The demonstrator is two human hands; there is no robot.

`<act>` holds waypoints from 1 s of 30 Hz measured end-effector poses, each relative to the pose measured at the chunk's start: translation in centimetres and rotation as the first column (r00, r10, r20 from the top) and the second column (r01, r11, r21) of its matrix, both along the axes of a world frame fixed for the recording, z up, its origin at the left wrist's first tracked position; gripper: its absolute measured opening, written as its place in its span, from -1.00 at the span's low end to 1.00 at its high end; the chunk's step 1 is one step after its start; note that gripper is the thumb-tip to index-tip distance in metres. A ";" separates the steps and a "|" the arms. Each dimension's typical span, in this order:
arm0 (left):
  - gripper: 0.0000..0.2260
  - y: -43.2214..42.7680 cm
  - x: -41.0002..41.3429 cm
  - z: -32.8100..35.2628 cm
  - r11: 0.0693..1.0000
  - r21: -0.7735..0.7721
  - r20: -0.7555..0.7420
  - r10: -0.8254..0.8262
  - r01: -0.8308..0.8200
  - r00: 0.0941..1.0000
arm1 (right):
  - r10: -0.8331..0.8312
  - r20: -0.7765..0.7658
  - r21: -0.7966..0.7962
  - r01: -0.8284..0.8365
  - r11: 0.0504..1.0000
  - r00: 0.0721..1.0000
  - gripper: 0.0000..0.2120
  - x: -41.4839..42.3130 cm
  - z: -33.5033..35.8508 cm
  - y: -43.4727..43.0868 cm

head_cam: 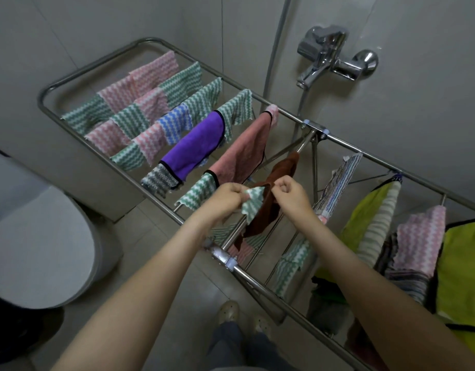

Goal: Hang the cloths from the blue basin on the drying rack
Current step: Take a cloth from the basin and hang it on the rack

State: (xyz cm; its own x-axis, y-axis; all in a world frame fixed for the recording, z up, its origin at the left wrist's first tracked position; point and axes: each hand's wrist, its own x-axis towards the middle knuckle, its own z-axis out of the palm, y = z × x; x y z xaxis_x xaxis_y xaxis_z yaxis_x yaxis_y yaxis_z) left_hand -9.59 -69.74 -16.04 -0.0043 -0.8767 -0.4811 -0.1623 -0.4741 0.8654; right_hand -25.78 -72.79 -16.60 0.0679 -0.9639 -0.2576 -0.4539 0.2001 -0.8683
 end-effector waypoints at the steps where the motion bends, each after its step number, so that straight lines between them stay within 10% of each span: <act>1: -0.77 0.1 0.5 0.2 0.999 -0.011 -0.024 0.039 -0.040 0.999 | -0.004 -0.004 -0.003 0.004 1.000 1.000 -0.82 0.1 0.2 -0.2; 6: -0.81 1.3 1.8 3.1 0.973 -0.031 -0.105 0.224 -0.228 0.969 | -0.037 0.013 -0.035 0.037 0.999 0.999 -0.84 -0.2 1.0 -1.2; 10: -0.79 1.4 3.0 6.1 0.815 0.078 -0.557 0.514 -0.575 0.653 | 0.065 0.017 -0.097 -0.063 0.993 0.998 -0.89 0.0 1.8 -1.3; 12: -0.77 1.0 3.9 6.6 0.799 -0.044 -0.610 0.453 -0.599 0.650 | 0.137 0.073 -0.075 -0.132 0.988 0.988 -0.89 0.2 2.2 -0.8; 16: -0.48 0.0 5.4 5.8 0.952 -0.274 -0.063 0.125 -0.137 0.990 | 0.436 0.130 0.017 -0.442 0.897 0.891 -0.93 0.6 2.1 0.5; 20: -0.82 -0.8 3.9 3.7 0.933 -0.072 0.556 -0.257 0.354 0.790 | 0.602 0.058 0.200 -0.600 0.775 0.796 -0.85 1.0 0.8 1.0; 30: -0.85 -0.8 1.3 -0.6 0.854 0.150 0.575 -0.485 0.498 0.658 | -0.207 0.169 0.285 0.154 0.946 0.964 -0.83 1.5 -1.7 -1.0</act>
